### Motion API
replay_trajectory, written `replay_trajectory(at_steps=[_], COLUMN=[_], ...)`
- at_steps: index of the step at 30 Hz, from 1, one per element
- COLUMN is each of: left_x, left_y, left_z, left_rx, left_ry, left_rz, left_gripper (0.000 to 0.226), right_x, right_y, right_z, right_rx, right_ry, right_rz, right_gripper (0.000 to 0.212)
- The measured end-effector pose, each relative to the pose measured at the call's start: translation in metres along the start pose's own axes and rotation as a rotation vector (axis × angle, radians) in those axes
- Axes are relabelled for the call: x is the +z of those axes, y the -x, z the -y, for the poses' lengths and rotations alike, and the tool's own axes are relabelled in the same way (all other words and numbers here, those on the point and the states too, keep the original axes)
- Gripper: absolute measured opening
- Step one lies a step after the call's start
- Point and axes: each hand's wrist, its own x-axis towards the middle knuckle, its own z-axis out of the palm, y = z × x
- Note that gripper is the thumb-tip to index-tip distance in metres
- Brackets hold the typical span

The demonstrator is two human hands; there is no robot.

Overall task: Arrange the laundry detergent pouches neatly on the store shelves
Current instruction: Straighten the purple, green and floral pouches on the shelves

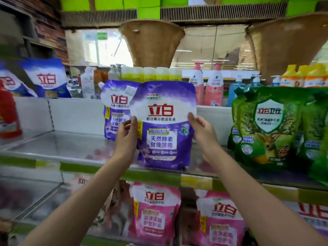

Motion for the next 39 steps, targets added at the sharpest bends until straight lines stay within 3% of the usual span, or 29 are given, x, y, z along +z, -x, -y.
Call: replay_trajectory(at_steps=[3,9,13,17,23,32,34,39], left_x=[0.0,0.007,0.011,0.011,0.01,0.005,0.0,-0.025], left_y=[-0.027,-0.063,-0.07,-0.078,-0.086,-0.085,-0.069,-0.037], left_z=[-0.006,-0.013,-0.014,-0.009,-0.013,-0.016,-0.006,0.028], left_rx=[-0.009,-0.219,-0.24,-0.286,-0.223,-0.165,-0.228,-0.405], left_ry=[0.026,0.253,0.362,0.382,0.382,0.467,0.446,0.238], left_rz=[0.072,0.198,0.233,0.22,0.359,0.467,0.498,0.765], left_gripper=[0.035,0.044,0.026,0.024,0.027,0.022,0.024,0.044], right_x=[0.011,0.016,0.015,0.01,0.004,0.01,0.005,-0.013], right_y=[-0.017,-0.029,-0.034,-0.036,-0.045,-0.046,-0.037,-0.011], right_z=[0.003,-0.008,-0.007,-0.01,0.002,0.004,-0.007,-0.054], right_rx=[-0.014,0.028,0.033,0.029,-0.072,-0.143,-0.1,0.197], right_ry=[0.022,-0.18,-0.267,-0.253,-0.292,-0.34,-0.283,-0.21], right_rz=[-0.022,-0.035,-0.031,-0.015,0.132,0.091,0.145,0.361], right_gripper=[0.029,0.026,0.021,0.025,0.031,0.024,0.032,0.084])
